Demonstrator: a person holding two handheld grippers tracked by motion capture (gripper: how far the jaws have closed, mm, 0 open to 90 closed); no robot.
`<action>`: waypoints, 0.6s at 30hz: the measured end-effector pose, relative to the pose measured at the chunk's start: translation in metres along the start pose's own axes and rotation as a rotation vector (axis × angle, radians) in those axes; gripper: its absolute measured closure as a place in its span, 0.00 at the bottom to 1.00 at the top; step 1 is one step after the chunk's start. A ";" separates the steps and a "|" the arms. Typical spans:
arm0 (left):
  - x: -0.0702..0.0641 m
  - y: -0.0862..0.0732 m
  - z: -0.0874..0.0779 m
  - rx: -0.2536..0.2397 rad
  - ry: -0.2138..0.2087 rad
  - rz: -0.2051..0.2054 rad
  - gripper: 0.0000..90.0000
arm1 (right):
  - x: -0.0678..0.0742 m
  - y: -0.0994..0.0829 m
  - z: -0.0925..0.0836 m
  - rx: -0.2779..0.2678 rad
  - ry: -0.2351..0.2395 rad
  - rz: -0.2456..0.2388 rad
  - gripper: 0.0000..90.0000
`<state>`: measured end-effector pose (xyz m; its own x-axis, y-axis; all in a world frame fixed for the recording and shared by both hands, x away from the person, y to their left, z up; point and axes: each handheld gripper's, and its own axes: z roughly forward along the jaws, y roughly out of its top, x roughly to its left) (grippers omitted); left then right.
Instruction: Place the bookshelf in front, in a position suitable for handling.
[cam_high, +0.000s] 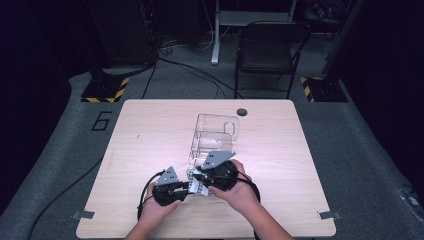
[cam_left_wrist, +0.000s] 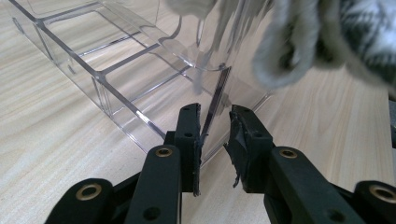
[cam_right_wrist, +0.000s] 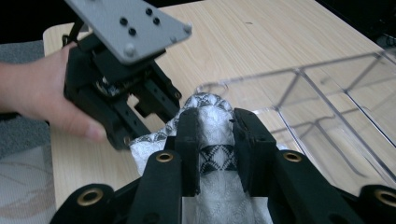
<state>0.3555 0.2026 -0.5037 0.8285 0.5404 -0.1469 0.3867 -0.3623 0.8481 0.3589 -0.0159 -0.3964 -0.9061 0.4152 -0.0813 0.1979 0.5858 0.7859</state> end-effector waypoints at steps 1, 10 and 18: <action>0.000 0.000 0.000 -0.001 0.000 -0.001 0.82 | -0.002 -0.003 -0.004 0.001 0.001 0.002 0.80; 0.002 0.000 0.004 -0.011 -0.039 -0.049 0.79 | -0.004 -0.004 -0.005 -0.009 0.008 0.023 0.79; 0.002 -0.001 0.005 -0.010 -0.033 -0.012 0.79 | -0.001 0.000 0.003 -0.021 0.016 0.007 0.78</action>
<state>0.3590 0.2006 -0.5072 0.8365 0.5197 -0.1736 0.3930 -0.3483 0.8510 0.3612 -0.0145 -0.3985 -0.9106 0.4080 -0.0660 0.1965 0.5678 0.7994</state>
